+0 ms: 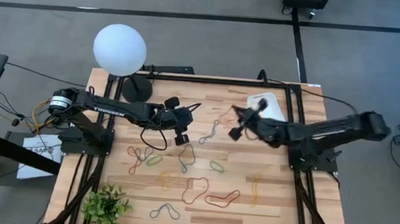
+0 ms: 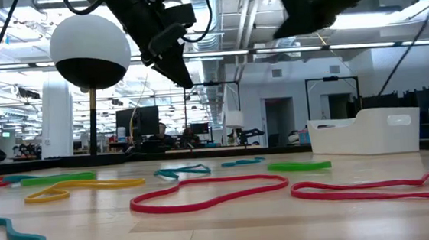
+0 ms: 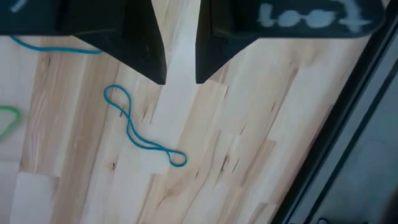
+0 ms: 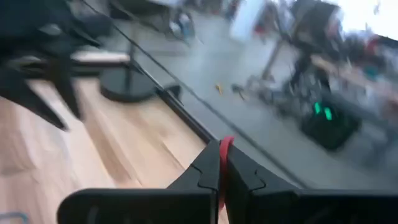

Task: Pick and place items into bin
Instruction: Put the red rubber band into the white bin

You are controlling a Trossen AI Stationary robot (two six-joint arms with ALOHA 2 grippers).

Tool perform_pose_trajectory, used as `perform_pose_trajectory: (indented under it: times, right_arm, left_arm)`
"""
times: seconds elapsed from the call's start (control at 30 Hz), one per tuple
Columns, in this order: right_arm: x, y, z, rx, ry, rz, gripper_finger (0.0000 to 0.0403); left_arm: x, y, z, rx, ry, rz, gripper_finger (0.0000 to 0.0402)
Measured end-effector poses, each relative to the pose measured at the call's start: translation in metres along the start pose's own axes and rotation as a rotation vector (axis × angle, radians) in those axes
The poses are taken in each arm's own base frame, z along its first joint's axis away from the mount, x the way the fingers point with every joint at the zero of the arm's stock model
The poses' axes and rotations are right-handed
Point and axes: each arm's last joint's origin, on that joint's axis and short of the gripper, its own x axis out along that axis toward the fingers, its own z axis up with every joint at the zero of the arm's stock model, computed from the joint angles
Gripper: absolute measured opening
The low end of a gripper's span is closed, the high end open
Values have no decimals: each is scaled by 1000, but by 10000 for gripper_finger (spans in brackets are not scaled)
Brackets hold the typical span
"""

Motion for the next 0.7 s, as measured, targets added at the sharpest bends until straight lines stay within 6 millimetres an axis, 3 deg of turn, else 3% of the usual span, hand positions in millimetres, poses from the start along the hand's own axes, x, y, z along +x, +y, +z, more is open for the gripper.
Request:
perform_pose_trajectory:
  times: [0.17, 0.3, 0.5, 0.7]
  right_arm:
    - [-11, -36, -24, 140, 245, -104, 0]
    - [-16, -53, -52, 206, 427, -229, 0]
    - [-13, -62, -86, 238, 561, -347, 0]
    - [-6, -60, -107, 260, 687, -330, 0]
  left_arm:
    - [-1, 0, 0, 0, -1, 0, 68]
    - [-2, 1, 0, 16, -2, 0, 64]
    - [-3, 1, 1, 22, -6, -1, 63]
    - [-3, 1, 0, 24, -3, 0, 63]
